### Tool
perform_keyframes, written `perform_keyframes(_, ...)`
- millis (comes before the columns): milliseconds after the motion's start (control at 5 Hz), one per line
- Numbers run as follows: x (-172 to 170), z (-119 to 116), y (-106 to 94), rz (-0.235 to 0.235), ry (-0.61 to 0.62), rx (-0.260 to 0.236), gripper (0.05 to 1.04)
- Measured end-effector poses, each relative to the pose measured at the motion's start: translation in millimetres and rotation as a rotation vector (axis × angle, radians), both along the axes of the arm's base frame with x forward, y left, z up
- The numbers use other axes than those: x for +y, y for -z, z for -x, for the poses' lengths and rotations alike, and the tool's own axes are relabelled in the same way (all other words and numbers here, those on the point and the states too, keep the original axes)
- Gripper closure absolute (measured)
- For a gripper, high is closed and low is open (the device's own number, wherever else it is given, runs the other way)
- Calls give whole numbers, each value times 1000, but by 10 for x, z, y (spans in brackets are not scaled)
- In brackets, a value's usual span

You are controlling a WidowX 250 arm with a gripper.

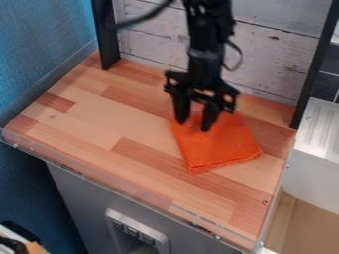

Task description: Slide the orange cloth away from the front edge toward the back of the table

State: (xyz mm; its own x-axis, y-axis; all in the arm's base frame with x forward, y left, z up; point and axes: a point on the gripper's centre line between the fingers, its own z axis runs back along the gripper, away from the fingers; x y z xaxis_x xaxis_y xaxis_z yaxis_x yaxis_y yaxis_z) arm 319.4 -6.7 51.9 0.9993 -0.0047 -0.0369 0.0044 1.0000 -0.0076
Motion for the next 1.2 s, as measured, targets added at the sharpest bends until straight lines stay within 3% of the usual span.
perform_keyframes(200, 329, 51, -211, 2, -10, -21, 89)
perform_keyframes(600, 866, 205, -404, 0, -18, -52, 83)
perform_keyframes(1200, 1324, 362, -489, 14, -19, -38, 83)
